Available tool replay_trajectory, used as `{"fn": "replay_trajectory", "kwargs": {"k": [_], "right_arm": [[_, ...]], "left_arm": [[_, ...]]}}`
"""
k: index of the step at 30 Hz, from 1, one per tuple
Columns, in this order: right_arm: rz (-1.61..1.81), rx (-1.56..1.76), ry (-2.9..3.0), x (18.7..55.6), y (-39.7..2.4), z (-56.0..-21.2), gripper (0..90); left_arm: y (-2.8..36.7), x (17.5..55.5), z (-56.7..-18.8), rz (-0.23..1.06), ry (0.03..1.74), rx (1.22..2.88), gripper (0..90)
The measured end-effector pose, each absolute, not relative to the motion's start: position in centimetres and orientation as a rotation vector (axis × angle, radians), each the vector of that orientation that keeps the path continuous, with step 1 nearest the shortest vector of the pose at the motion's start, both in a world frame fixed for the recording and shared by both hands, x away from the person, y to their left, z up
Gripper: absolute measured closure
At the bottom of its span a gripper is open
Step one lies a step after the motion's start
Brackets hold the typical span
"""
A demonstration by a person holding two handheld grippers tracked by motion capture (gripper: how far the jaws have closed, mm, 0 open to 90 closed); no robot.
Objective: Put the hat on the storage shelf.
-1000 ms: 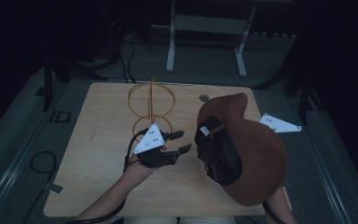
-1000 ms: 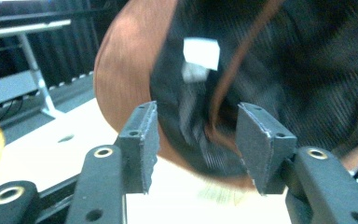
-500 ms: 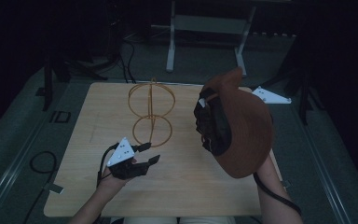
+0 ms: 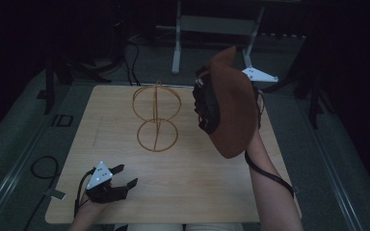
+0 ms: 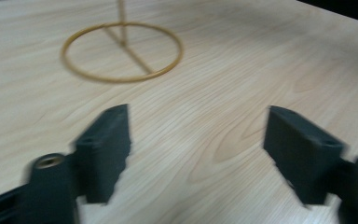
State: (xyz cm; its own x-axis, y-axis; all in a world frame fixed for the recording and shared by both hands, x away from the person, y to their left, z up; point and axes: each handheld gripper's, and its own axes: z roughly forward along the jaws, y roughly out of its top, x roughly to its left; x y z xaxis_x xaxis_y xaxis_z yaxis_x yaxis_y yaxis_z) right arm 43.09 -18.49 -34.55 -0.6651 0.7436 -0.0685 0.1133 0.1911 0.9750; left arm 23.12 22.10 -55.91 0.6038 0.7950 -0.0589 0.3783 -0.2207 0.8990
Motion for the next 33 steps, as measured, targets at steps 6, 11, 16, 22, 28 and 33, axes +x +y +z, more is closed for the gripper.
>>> {"fn": "replay_trajectory", "kwargs": {"k": [6,11,16,22,28,33], "right_arm": [[1.481,0.795,1.874,44.8,-15.1,-33.5,86.3],[1.447,0.787,1.818,45.6,-11.3,-32.3,86.3],[1.451,0.734,1.862,45.7,-7.4,-31.8,86.0],[1.409,0.636,1.981,45.1,-3.1,-33.1,85.6],[1.389,0.597,2.07,44.9,-0.8,-34.3,85.2],[1.317,0.519,2.11,44.6,0.3,-35.5,79.0]], "left_arm": [[24.0,22.6,-56.8,0.601,1.088,1.747,9.1],[24.4,22.6,-56.8,0.627,1.102,1.731,10.4],[24.7,22.6,-56.8,0.634,1.105,1.721,11.3],[24.7,22.7,-56.9,0.621,1.105,1.719,12.0],[24.9,22.6,-56.8,0.622,1.111,1.708,12.6],[25.0,22.6,-56.8,0.618,1.112,1.698,12.7]]}}
